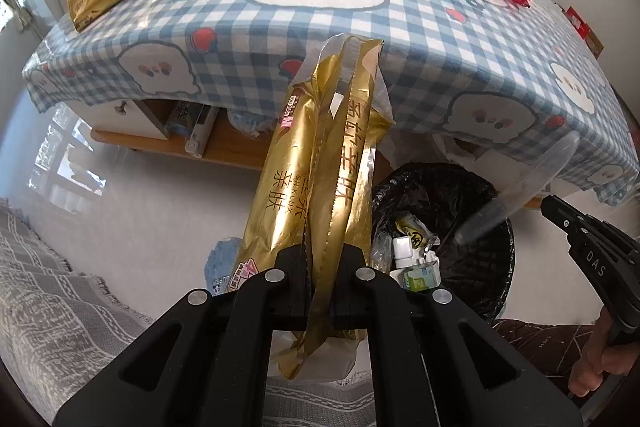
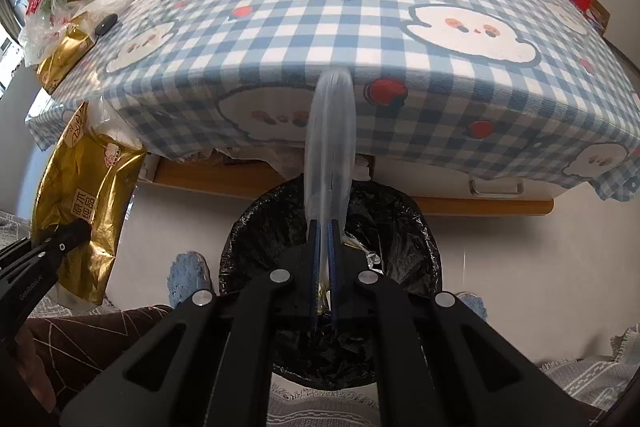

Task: Collect trash
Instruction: 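Carry the gold bag with left tool while right tool carries the clear tube to the bin, then open right tool to drop the clear plastic tube into the bin, then lower the gold wrapper bag into the bin and open left tool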

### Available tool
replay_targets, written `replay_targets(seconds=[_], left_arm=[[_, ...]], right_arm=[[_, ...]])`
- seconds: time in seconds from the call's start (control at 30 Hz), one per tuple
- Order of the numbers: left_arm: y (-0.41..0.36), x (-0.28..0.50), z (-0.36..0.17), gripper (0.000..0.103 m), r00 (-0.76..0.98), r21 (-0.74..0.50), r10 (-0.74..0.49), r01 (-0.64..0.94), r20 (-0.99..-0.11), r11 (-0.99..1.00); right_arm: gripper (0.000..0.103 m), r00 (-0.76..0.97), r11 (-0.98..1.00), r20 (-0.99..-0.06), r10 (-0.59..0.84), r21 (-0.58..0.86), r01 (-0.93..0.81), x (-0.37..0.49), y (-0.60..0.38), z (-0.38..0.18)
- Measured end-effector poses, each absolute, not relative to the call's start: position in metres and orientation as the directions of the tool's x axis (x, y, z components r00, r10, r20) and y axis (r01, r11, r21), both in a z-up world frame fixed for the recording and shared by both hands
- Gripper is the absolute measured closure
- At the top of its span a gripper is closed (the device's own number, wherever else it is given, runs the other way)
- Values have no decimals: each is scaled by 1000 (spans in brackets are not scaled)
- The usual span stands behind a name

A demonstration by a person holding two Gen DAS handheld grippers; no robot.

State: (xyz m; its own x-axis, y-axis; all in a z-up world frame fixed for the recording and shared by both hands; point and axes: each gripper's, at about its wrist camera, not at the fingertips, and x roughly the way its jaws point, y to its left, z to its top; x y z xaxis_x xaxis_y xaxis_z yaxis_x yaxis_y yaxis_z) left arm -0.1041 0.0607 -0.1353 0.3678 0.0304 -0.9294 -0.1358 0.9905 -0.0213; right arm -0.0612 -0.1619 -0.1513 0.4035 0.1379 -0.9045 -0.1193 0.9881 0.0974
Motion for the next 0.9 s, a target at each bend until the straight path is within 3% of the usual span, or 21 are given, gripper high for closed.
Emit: replay_targets(seconds=[0.27, 0.37, 0.4, 0.47, 0.67, 0.77, 0.9], left_arm=[[58, -107, -158, 99, 336, -24, 25, -141, -941, 990], [58, -106, -159, 99, 338, -31, 21, -148, -941, 989], [58, -106, -159, 99, 340, -30, 22, -147, -940, 989], [58, -106, -161, 99, 336, -32, 22, -153, -942, 988], [50, -102, -164, 99, 333, -39, 13, -148, -943, 988], [41, -99, -170, 99, 323, -38, 9, -139, -946, 990], [23, -96, -176, 98, 316, -34, 4, -115, -949, 993]], right_arm=[[101, 354, 986, -925, 137, 95, -134, -59, -154, -178], [97, 354, 987, -927, 123, 79, -137, -60, -151, -183], [93, 353, 988, -927, 124, 80, -135, -60, -151, -185], [73, 363, 989, -924, 116, 75, -126, -60, -152, -185], [42, 380, 991, -919, 105, 65, -116, -62, -164, -185], [28, 390, 994, -917, 84, 53, -92, -63, -178, -187], [21, 388, 998, -920, 56, 41, -47, -64, -202, -192]])
